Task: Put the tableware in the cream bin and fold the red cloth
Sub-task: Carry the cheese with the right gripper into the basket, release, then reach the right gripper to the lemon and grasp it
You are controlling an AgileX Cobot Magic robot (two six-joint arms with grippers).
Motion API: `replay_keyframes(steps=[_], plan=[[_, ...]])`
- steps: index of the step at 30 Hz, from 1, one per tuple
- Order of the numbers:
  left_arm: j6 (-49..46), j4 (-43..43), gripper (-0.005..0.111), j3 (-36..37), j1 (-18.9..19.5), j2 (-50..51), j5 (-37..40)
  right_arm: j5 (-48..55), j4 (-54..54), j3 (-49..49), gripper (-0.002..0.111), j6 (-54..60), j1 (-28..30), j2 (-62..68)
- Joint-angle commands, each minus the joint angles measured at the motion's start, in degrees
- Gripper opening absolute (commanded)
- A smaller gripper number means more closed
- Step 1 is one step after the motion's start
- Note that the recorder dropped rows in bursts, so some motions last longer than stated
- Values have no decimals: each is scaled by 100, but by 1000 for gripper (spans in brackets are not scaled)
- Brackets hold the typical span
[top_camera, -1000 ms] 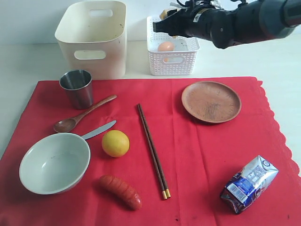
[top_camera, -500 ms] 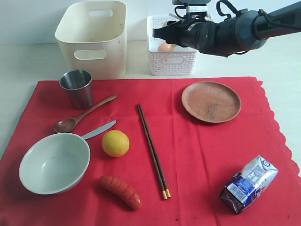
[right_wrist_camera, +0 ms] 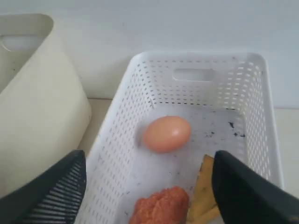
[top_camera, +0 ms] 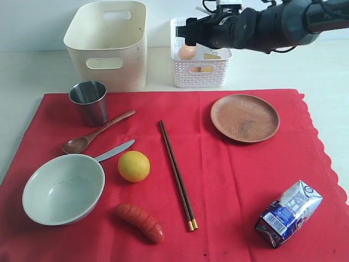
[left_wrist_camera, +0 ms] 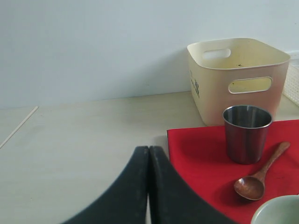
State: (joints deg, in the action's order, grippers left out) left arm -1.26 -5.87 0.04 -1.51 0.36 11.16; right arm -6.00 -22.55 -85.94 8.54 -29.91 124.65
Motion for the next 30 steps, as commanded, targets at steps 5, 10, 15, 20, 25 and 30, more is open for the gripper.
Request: replay_keyframes(steps=[5,10,15,20,25,30], plan=[[-6,31,1,-4,-30,-36,-7,1472,194,-34,72,58,34,-1013],[-6,31,1,-4,-30,-36,-7,2546,329,-34,72,58,34,-1539],[-6,31,1,-4,-30,-36,-7,3464,308,-34,69,97,-32,-1862],[-6,31,1,-4,-30,-36,-7,4070,347,-12,61,362,-216,-1950],[-6,31,1,-4,-30,-36,-7,4449,356,-12,40,538,-519,-1950],[-6,31,1,-4,-30,-36,-7,4487,369,86,19,557,-955,-1967]])
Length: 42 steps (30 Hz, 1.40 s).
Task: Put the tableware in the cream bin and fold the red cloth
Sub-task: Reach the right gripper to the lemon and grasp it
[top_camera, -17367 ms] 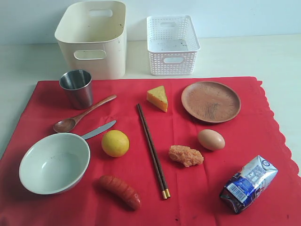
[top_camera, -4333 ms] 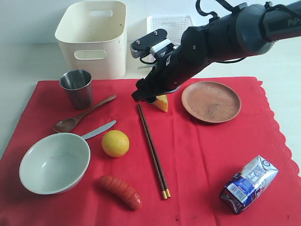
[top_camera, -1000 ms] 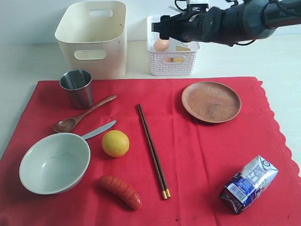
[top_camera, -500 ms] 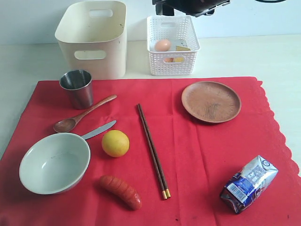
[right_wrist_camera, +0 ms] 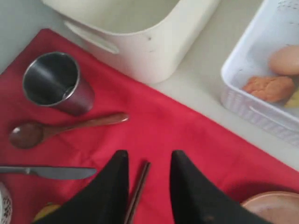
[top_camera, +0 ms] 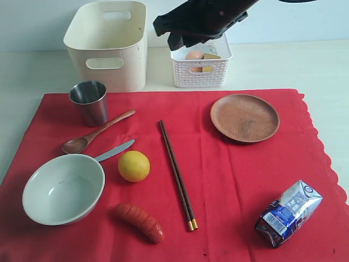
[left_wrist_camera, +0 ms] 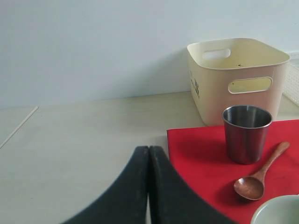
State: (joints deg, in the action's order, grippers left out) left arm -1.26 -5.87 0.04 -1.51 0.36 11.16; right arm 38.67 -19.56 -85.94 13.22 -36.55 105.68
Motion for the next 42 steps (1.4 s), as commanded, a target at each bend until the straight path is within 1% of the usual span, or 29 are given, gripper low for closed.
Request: replay_keyframes(steps=[1,5,8,15,19,20,22,24,29,31,35,42], plan=[[-6,31,1,-4,-30,-36,-7,-5,70,149,16,156,-390,-70],[-6,31,1,-4,-30,-36,-7,-113,238,449,6,228,-709,-84],[-6,31,1,-4,-30,-36,-7,-216,323,727,1,205,-879,-84],[-6,31,1,-4,-30,-36,-7,-722,323,1249,1,194,-1308,-84],[-6,31,1,-4,-30,-36,-7,-857,445,1383,2,171,-1566,-84],[-6,31,1,-4,-30,-36,-7,-936,521,1429,3,111,-1617,-84],[-6,31,1,-4,-30,-36,-7,-1090,657,1485,10,-197,-1678,-84],[-6,31,1,-4,-30,-36,-7,-1193,768,1515,20,-379,-1747,-84],[-6,31,1,-4,-30,-36,-7,-1191,798,1526,47,-378,-1804,-4],[-6,31,1,-4,-30,-36,-7,-1176,784,1526,53,-378,-1815,107],[-6,31,1,-4,-30,-36,-7,-1155,928,1526,61,-378,-1871,450],[-6,31,1,-4,-30,-36,-7,-1166,906,1502,62,-365,-1871,877]])
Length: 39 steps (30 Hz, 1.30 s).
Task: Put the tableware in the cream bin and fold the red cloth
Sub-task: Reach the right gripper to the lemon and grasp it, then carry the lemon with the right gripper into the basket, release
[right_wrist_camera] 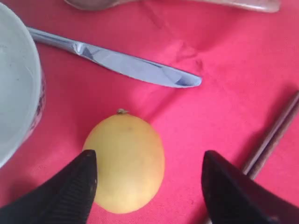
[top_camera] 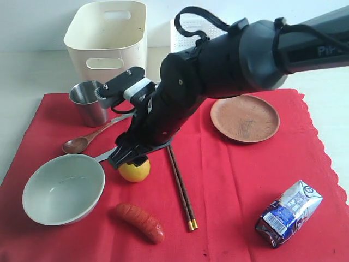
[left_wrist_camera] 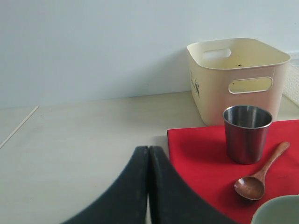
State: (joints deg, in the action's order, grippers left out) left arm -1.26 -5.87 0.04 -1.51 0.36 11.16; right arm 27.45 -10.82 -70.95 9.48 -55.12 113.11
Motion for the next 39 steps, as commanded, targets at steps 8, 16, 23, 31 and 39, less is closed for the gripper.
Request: replay_keyframes(steps=[8,16,23,31,39], plan=[[-6,31,1,-4,-30,-36,-7,-60,-13,4,62,216,-263,317],[-6,31,1,-4,-30,-36,-7,-22,65,4,62,400,-457,484],[-6,31,1,-4,-30,-36,-7,-22,204,4,36,400,-457,545],[-6,31,1,-4,-30,-36,-7,-22,480,4,9,400,-457,355],[-6,31,1,-4,-30,-36,-7,-97,1882,4,1,-852,-265,-106]])
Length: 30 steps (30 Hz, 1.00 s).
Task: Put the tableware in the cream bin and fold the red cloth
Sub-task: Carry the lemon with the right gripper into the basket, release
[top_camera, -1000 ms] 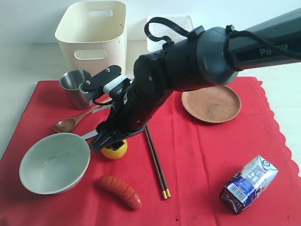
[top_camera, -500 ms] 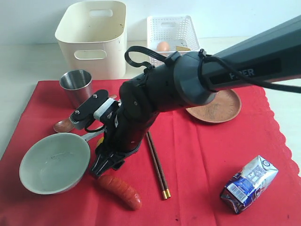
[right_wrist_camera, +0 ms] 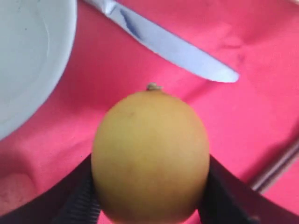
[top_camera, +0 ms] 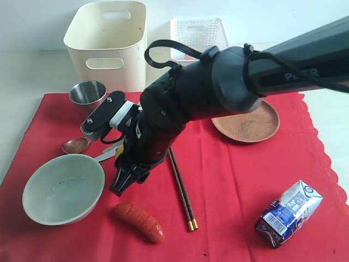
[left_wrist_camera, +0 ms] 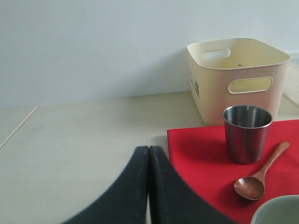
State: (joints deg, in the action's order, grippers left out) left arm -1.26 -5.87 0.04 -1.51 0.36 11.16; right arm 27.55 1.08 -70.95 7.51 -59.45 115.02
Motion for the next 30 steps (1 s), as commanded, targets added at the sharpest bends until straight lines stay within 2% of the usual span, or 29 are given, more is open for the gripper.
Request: replay_keyframes(steps=[1,8,19,30], plan=[[-6,31,1,-4,-30,-36,-7,-147,792,4,1,-825,251,-367],[-6,31,1,-4,-30,-36,-7,-880,902,4,1,-964,1017,-622],[-6,31,1,-4,-30,-36,-7,-2870,624,-169,0,-1204,2406,-546],[-6,31,1,-4,-30,-36,-7,-2904,624,-1326,0,-1314,3026,619]])
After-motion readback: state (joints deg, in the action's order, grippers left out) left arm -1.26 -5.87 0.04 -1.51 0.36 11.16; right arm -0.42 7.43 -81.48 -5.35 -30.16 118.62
